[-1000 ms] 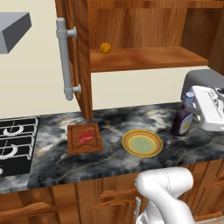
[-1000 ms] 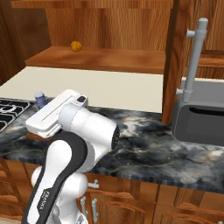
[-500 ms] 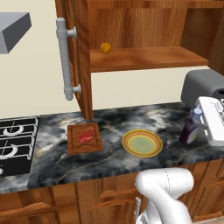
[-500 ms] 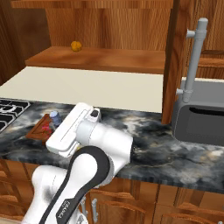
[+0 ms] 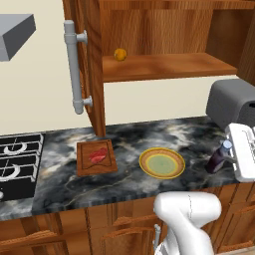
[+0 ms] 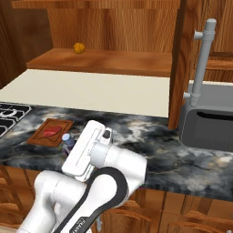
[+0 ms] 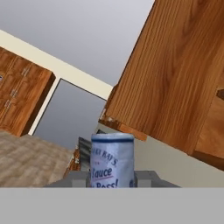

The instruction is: Pick the steak from the plate and place it on the cutting board. Then pick the condiment bottle from the cabinet and place it next to the cutting board.

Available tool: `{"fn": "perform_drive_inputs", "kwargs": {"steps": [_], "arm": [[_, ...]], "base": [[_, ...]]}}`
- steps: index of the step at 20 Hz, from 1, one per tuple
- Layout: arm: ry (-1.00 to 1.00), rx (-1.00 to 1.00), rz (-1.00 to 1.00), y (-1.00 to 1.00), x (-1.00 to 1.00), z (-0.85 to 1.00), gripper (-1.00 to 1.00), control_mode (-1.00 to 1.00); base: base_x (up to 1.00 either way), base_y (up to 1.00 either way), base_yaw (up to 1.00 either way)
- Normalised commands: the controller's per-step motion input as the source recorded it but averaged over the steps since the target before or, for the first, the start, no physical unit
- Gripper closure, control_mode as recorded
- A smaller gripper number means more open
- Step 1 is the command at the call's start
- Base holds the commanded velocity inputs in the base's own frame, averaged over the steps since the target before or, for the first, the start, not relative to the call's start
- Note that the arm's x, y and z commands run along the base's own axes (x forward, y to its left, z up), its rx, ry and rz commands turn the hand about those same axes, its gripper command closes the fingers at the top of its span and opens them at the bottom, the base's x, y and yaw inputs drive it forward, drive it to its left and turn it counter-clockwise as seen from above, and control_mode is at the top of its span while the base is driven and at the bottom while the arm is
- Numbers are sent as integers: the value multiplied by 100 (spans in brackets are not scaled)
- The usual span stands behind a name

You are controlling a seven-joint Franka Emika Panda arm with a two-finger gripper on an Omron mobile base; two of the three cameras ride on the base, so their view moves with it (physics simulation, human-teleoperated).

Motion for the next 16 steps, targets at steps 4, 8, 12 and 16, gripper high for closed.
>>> {"fn": "perform_drive_inputs", "kwargs": {"steps": [4,8,12,16], "arm": [[-10,0,-4,-14,0,-45,100,-100],[-9,0,-5,-16,0,-51,100,-100],[-5,0,-5,-20,1,-43,100,-100],[0,0,-6,-23,20,-26,100,-100]], "base": [[0,0,0],[0,0,0],[0,0,0],[0,0,0]]}}
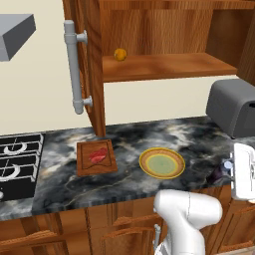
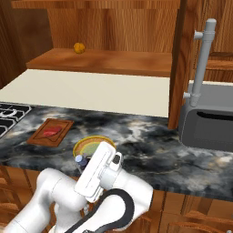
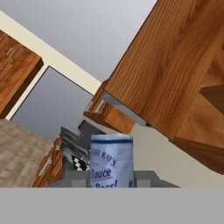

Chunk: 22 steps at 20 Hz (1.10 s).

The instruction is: Pick the steak from the plate and place it on the cutting board. Then pick the condiment bottle from the cabinet and place it next to the cutting board.

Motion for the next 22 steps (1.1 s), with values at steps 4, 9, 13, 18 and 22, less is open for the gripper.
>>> {"fn": "perform_drive_inputs", "kwargs": {"steps": [4,9,13,18,22], "arm": [[1,0,-5,-21,34,-17,100,-100],[2,0,-4,-15,33,-8,100,-100],[0,0,-2,-11,30,-5,100,-100],[2,0,0,-5,34,-11,100,-100],[6,0,0,-1,29,-12,100,-100]], "base": [[0,0,0],[0,0,0],[0,0,0],[0,0,0],[0,0,0]]}}
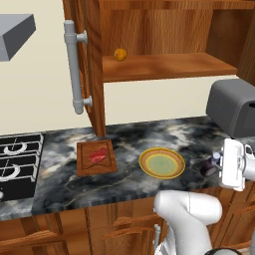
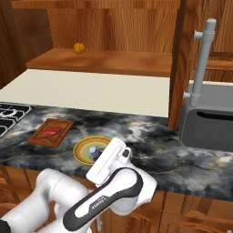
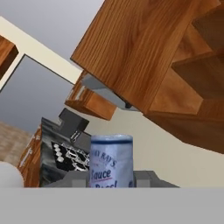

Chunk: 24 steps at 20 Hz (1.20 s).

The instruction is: Pick the steak from the plate and place it on the cutting board. Then pick the condiment bottle from the cabinet and place it next to the cutting board.

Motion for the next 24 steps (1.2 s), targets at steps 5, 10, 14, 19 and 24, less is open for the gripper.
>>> {"fn": "perform_drive_inputs", "kwargs": {"steps": [5,10,14,19,24], "arm": [[6,0,0,-3,25,-12,100,-100],[4,0,0,-10,24,-17,100,-100],[3,0,0,-9,23,-21,100,-100],[3,0,0,-6,23,-24,100,-100],[4,0,0,-3,21,-25,100,-100]], "base": [[0,0,0],[0,0,0],[0,0,0],[0,0,0],[0,0,0]]}}
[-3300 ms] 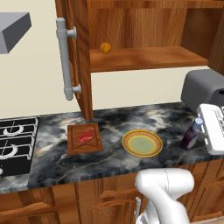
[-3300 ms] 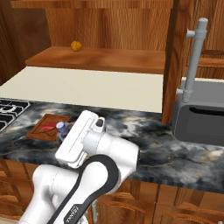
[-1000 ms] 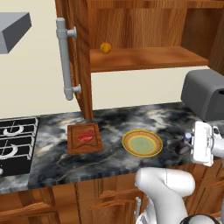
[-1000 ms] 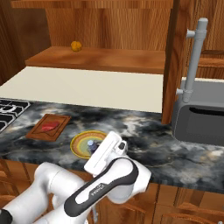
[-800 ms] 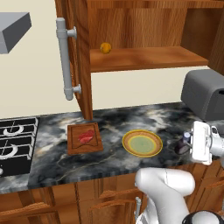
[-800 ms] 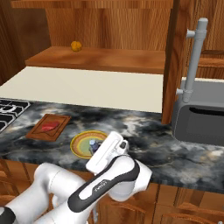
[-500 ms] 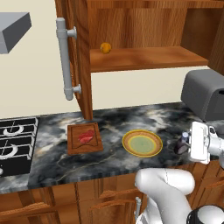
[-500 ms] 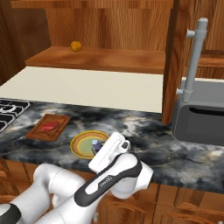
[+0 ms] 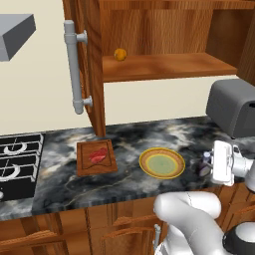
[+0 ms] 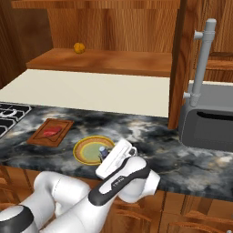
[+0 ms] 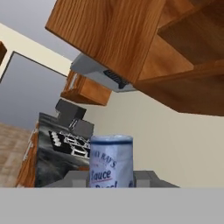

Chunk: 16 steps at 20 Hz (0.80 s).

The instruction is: Pick the steak from the plate and place it on the cutting board. Then pick the condiment bottle from the cabinet and place it next to the cutting board.

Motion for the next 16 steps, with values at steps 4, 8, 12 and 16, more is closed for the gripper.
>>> {"fn": "perform_drive_inputs", "kwargs": {"steps": [4,8,12,16], "arm": [[4,0,0,-2,19,-26,100,-100],[3,0,0,-4,20,-27,100,-100],[3,0,0,-6,22,-26,100,-100],[3,1,0,-7,21,-26,100,-100]], "base": [[0,0,0],[0,0,0],[0,0,0],[0,0,0]]}}
